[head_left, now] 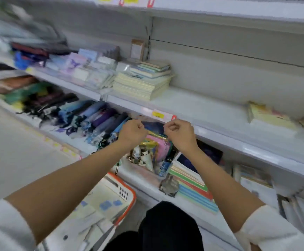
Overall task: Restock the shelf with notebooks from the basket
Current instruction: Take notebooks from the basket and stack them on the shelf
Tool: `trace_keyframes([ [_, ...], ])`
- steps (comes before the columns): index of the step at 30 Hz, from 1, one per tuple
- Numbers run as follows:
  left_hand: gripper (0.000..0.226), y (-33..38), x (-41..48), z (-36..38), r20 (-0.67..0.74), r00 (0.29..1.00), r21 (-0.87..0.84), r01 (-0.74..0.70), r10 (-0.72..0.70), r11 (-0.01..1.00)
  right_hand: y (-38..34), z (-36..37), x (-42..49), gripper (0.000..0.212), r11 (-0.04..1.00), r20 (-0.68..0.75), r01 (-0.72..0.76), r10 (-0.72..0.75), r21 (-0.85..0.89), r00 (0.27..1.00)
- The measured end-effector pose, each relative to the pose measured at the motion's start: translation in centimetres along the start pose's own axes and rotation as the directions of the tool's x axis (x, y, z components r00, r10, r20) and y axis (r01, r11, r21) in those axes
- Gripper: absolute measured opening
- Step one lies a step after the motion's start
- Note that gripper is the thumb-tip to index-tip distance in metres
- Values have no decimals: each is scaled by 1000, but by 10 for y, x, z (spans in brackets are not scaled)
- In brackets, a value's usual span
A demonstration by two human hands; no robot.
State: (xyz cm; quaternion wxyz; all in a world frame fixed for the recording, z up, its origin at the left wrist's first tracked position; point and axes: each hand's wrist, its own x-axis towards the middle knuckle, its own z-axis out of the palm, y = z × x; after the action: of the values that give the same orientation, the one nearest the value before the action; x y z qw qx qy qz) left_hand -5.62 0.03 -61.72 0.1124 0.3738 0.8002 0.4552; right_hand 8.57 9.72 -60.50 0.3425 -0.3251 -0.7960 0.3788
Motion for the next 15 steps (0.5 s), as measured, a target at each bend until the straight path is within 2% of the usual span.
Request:
trace_keyframes([
  [4, 35, -67, -28, -43, -49, 988, -9, 149, -149, 989, -6, 77, -25, 9, 998, 237, -58, 59, -12, 970],
  [7, 31, -117, -49, -66, -62, 959, -48, 273, -276, 961, -3, 128, -43, 8, 992, 407, -125, 109, 12, 907],
  [10, 32, -173, -75, -83, -99, 917, -47, 384, -387, 922, 13, 173, -65, 7, 984, 510, -177, 167, -30, 844],
  [12, 33, -209, -95, -90, -85, 896, -38, 434, -435, 900, 32, 199, -81, 10, 977, 576, -163, 211, -135, 790],
  [13, 30, -227, -104, -94, -78, 876, -46, 474, -476, 879, 41, 211, -88, 12, 970, 620, -111, 224, -216, 752],
  [15, 19, -261, -124, -100, -79, 814, -69, 572, -576, 817, 58, 230, -99, 14, 937, 677, -44, 282, -346, 680],
])
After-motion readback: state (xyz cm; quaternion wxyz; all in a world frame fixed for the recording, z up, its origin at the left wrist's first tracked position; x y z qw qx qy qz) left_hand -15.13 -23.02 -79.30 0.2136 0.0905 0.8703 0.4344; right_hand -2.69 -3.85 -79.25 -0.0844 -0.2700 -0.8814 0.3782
